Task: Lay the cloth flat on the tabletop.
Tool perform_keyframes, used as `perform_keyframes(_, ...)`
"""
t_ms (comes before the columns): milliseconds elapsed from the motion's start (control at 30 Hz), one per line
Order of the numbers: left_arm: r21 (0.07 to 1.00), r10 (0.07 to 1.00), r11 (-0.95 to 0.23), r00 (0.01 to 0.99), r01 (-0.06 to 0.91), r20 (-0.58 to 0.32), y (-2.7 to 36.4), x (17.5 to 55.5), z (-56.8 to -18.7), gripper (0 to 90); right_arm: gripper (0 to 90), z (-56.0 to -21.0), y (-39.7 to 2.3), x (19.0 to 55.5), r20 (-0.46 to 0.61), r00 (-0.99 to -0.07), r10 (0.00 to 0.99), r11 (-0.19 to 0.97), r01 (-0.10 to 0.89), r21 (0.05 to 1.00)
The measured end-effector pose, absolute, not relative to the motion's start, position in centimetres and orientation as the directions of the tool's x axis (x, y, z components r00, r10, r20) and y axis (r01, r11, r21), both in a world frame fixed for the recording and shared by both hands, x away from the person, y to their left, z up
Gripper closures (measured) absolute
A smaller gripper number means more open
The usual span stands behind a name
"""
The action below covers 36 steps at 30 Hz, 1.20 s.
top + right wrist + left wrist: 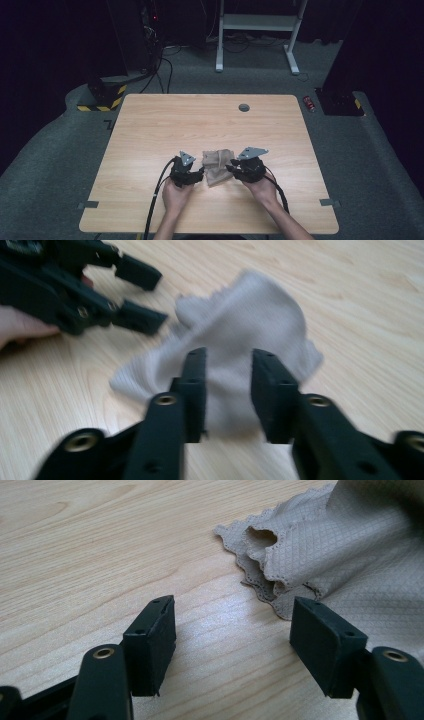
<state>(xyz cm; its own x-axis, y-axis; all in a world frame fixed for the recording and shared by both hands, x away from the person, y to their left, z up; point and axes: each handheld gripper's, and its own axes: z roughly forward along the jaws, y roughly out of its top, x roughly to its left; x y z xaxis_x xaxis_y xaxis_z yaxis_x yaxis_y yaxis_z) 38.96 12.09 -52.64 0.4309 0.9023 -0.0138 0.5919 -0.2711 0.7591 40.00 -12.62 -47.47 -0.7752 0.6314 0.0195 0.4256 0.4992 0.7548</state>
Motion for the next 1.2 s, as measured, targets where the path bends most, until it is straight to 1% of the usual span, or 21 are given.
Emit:
perform_keyframes(100,0.757,0.902,-0.277,0.431,0.592,-0.007,12.0,38.9,-52.6,35.1,56.6,-47.3,-11.0,40.2,0.003,-0.776,0.630,0.502,0.411,0.761)
perform_keyframes(133,0.756,0.903,-0.278,0.430,0.592,-0.005,12.0,38.9,-52.6,35.1,55.2,-47.3,-10.6,40.3,0.000,-0.776,0.631,0.506,0.412,0.758)
perform_keyframes(200,0.755,0.901,-0.285,0.434,0.591,0.002,11.9,38.9,-52.6,34.8,55.1,-47.4,-9.8,40.6,-0.005,-0.774,0.633,0.516,0.418,0.748)
perform_keyframes(233,0.755,0.901,-0.285,0.433,0.590,0.002,11.9,38.9,-52.6,34.8,58.0,-47.6,-9.5,40.9,-0.004,-0.771,0.636,0.522,0.427,0.739)
perform_keyframes(333,0.755,0.901,-0.284,0.433,0.590,0.001,11.9,38.9,-52.6,34.7,76.0,-48.1,-9.3,41.3,-0.014,-0.767,0.641,0.549,0.446,0.707)
perform_keyframes(400,0.756,0.901,-0.284,0.433,0.590,0.001,11.9,38.9,-52.6,34.7,84.4,-48.3,-9.6,41.3,-0.025,-0.770,0.638,0.562,0.442,0.699)
perform_keyframes(433,0.755,0.901,-0.286,0.434,0.590,0.002,11.9,38.9,-52.6,34.7,86.8,-48.4,-9.8,41.2,-0.035,-0.770,0.637,0.566,0.437,0.699)
perform_keyframes(600,0.755,0.901,-0.285,0.433,0.590,0.002,11.9,38.9,-52.6,34.6,88.3,-48.3,-11.6,39.9,-0.059,-0.762,0.644,0.566,0.424,0.706)
perform_keyframes(700,0.755,0.902,-0.285,0.433,0.590,0.003,11.9,38.9,-52.6,34.6,88.3,-48.7,-12.9,39.1,-0.046,-0.755,0.654,0.557,0.439,0.704)
perform_keyframes(833,0.756,0.901,-0.286,0.433,0.590,0.003,11.9,39.0,-52.6,34.7,86.0,-49.9,-14.2,38.1,-0.016,-0.751,0.660,0.568,0.484,0.666)
perform_keyframes(900,0.755,0.902,-0.286,0.433,0.590,0.003,11.9,39.0,-52.6,34.6,77.7,-50.0,-14.6,37.8,-0.021,-0.747,0.665,0.566,0.486,0.666)
perform_keyframes(933,0.755,0.902,-0.286,0.433,0.590,0.003,11.9,39.0,-52.6,34.6,74.1,-49.6,-14.8,37.7,-0.024,-0.742,0.670,0.553,0.477,0.684)
perform_keyframes(1000,0.756,0.901,-0.286,0.433,0.589,0.004,11.9,39.0,-52.6,34.6,70.3,-48.5,-14.8,37.5,-0.031,-0.742,0.670,0.534,0.452,0.715)
perform_keyframes(1067,0.756,0.901,-0.286,0.433,0.589,0.004,11.9,39.0,-52.6,34.6,67.0,-47.0,-14.1,37.3,-0.059,-0.746,0.663,0.518,0.402,0.755)
perform_keyframes(1200,0.755,0.902,-0.286,0.433,0.590,0.003,11.9,39.0,-52.6,34.6,61.3,-45.5,-11.7,37.7,-0.110,-0.772,0.626,0.548,0.335,0.766)
